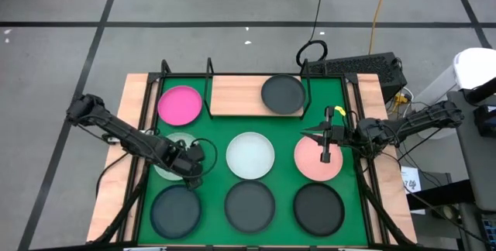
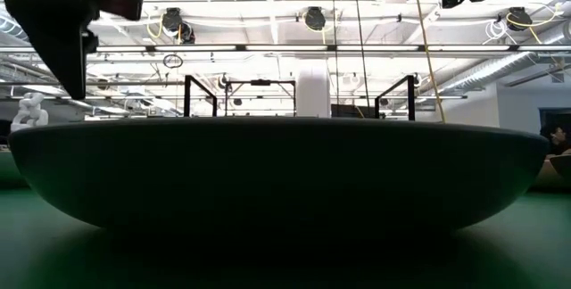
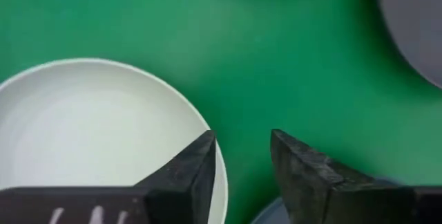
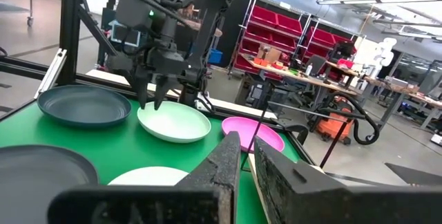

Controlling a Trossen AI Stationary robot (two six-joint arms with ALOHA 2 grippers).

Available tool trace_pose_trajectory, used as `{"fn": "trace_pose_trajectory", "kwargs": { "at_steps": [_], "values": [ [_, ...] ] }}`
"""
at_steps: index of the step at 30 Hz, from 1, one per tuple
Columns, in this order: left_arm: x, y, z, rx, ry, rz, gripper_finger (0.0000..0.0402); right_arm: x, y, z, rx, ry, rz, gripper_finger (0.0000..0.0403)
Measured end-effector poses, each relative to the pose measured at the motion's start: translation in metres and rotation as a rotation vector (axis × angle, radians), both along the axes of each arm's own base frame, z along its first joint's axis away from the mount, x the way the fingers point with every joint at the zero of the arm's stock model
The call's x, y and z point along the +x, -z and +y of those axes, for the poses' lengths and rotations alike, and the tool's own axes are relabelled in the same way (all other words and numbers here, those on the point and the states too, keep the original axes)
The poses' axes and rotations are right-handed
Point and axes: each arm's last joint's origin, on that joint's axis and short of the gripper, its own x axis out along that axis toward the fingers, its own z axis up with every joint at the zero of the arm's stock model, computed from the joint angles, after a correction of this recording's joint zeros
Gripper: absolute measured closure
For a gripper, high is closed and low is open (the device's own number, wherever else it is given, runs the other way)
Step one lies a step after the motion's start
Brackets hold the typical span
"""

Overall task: Place and stack plates onto a shelf
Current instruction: Stack the green plate on top of the black plate on the shelf

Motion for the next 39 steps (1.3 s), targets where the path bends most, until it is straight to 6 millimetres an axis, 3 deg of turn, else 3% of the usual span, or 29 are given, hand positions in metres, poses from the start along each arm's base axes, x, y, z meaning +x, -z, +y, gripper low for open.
{"fn": "trace_pose_trajectory", "kwargs": {
  "at_steps": [11, 27, 39],
  "values": [
    [0.012, 0.038, -0.006, 0.046, -0.064, 0.193, 0.0250, 0.000, 0.000, 0.000, -0.011, 0.000, 0.001, 0.0373],
    [0.021, 0.062, -0.006, 0.091, -0.072, 0.283, 0.0252, 0.000, 0.000, 0.000, -0.011, 0.000, 0.001, 0.0373],
    [0.028, 0.072, 0.007, 0.098, -0.055, 0.343, 0.0385, 0.000, 0.000, 0.000, -0.008, -0.002, 0.001, 0.0373]
  ]
}}
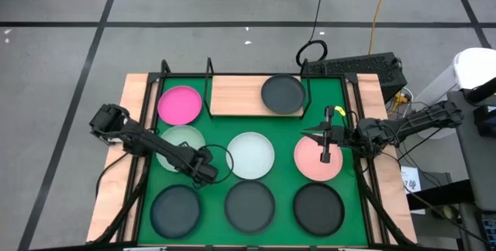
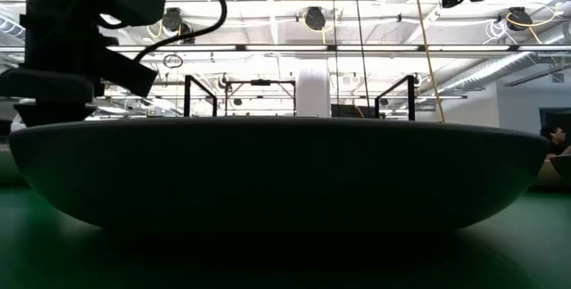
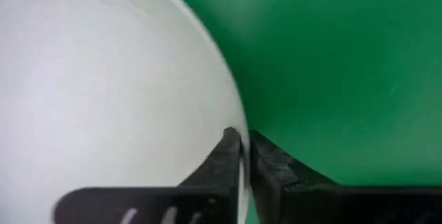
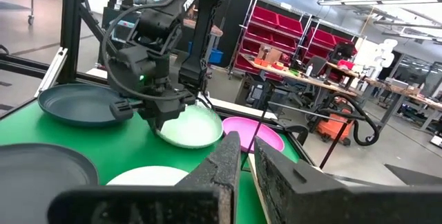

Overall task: Place and stack plates onto a shelf
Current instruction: Stack the green plate on top of the black plate on the shelf

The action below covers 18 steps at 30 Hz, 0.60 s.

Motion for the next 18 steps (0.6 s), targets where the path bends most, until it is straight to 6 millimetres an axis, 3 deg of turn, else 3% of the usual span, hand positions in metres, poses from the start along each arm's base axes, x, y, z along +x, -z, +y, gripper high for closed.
{"fn": "trace_pose_trajectory", "kwargs": {
  "at_steps": [6, 13, 18],
  "values": [
    [-0.006, -0.030, 0.002, -0.038, -0.003, -0.037, 0.0393, 0.000, 0.000, 0.000, 0.000, 0.000, 0.000, 0.0373],
    [0.006, -0.101, -0.007, 0.011, 0.136, -0.282, 0.0393, 0.000, 0.000, 0.000, -0.001, 0.000, 0.000, 0.0373],
    [0.024, -0.153, -0.007, 0.231, 0.380, -0.451, 0.0393, 0.000, 0.000, 0.000, -0.010, 0.001, 0.000, 0.0373]
  ]
}}
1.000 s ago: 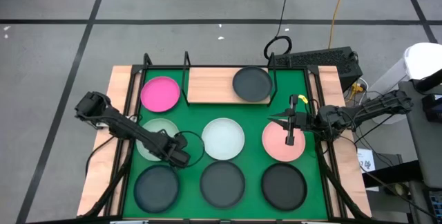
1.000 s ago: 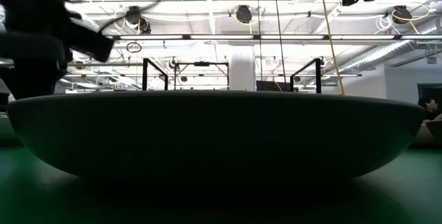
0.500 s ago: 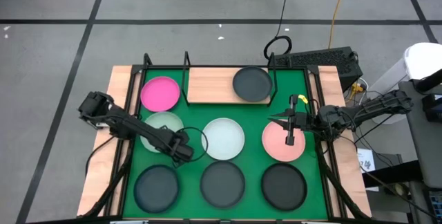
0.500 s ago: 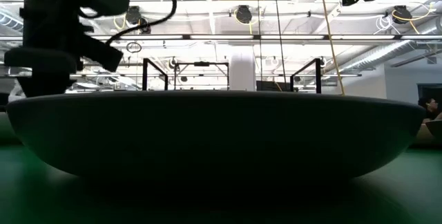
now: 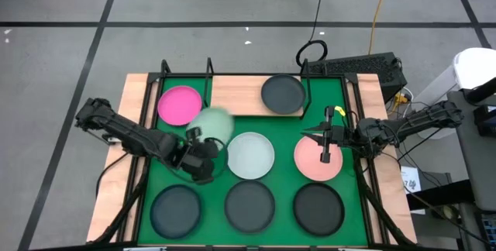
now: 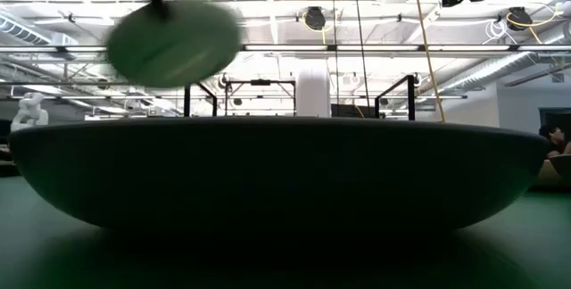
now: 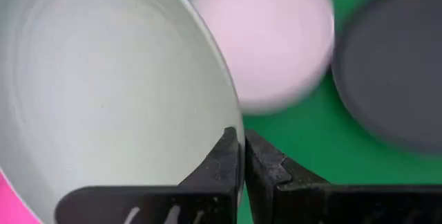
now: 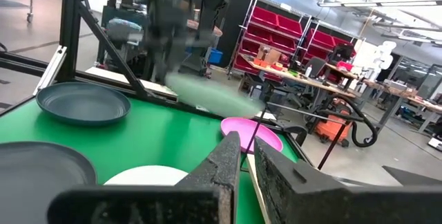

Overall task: Place and stack plates onto a shelf
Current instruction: Stack the green plate on top of the black plate on the shelf

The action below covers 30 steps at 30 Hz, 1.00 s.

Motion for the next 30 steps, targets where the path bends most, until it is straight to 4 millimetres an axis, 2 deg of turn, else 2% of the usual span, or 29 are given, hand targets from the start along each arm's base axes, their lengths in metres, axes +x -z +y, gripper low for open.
{"fn": "trace_pose_trajectory", "kwargs": {
  "at_steps": [3, 7, 14, 18, 21, 26, 30],
  "values": [
    [0.013, -0.016, 0.013, 0.208, 0.099, -0.035, 0.0393, 0.000, 0.000, 0.000, 0.001, 0.001, -0.003, 0.0373],
    [0.038, -0.028, 0.046, 0.354, 0.207, -0.080, 0.0393, 0.000, -0.003, 0.000, 0.013, 0.001, -0.030, 0.0373],
    [0.084, -0.023, 0.122, 0.439, 0.366, -0.160, 0.0393, -0.003, -0.007, -0.001, 0.040, 0.001, -0.066, 0.0373],
    [0.105, 0.000, 0.158, 0.445, 0.435, -0.147, 0.0393, -0.005, -0.008, -0.001, 0.043, 0.001, -0.071, 0.0373],
    [0.120, 0.022, 0.175, 0.457, 0.482, -0.120, 0.0393, -0.006, -0.008, -0.002, 0.044, 0.001, -0.073, 0.0373],
    [0.144, 0.055, 0.194, 0.482, 0.541, -0.138, 0.0393, -0.006, -0.009, -0.002, 0.046, 0.001, -0.077, 0.0373],
    [0.155, 0.077, 0.202, 0.502, 0.581, -0.126, 0.0393, -0.006, -0.008, -0.002, 0.045, 0.001, -0.074, 0.0373]
  ]
}}
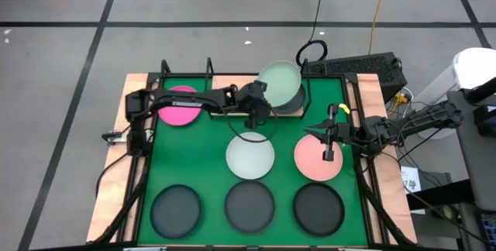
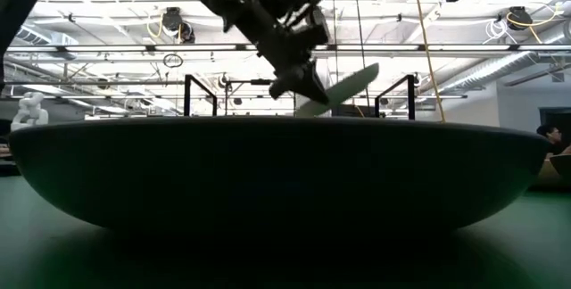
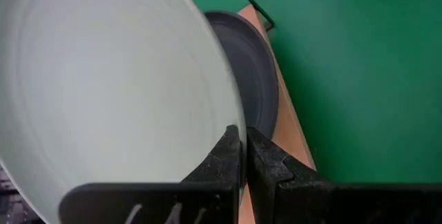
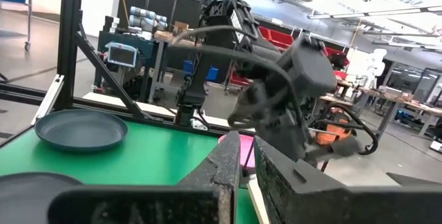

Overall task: Place and stack plates onto a shelf
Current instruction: Stack the green plate on top of the black plate on the shelf

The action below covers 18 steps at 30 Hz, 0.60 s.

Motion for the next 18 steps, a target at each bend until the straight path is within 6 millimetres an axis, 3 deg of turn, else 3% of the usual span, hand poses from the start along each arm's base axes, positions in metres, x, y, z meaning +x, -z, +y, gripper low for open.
{"fn": "trace_pose_trajectory", "kwargs": {
  "at_steps": [6, 18],
  "values": [
    [0.006, 0.018, 0.002, 0.033, 0.030, 0.043, 0.0360, 0.000, 0.000, 0.000, 0.000, 0.000, 0.000, 0.0373],
    [0.007, 0.017, 0.003, 0.064, -0.047, 0.030, 0.0294, 0.000, 0.000, 0.000, 0.000, 0.000, 0.000, 0.0373]
  ]
}}
